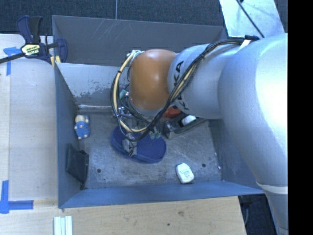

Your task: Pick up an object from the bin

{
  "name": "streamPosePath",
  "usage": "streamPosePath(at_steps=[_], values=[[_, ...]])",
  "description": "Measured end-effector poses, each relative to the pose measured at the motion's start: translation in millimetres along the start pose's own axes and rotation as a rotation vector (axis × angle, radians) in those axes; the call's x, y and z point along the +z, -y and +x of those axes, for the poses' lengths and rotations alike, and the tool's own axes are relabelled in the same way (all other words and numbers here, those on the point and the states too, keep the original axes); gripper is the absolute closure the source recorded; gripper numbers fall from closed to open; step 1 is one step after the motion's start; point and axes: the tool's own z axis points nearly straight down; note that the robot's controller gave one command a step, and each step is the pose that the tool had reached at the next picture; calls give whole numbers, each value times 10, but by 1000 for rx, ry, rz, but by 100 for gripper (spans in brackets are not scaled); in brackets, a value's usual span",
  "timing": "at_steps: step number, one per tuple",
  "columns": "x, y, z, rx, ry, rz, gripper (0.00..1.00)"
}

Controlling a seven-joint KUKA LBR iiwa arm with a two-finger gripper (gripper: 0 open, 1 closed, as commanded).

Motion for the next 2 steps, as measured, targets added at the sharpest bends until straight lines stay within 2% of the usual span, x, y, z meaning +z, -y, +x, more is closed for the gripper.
streamPosePath(at_steps=[1,2], values=[[-14,4,-10,2,3,0,0],[-36,4,-33,3,9,0,100]])
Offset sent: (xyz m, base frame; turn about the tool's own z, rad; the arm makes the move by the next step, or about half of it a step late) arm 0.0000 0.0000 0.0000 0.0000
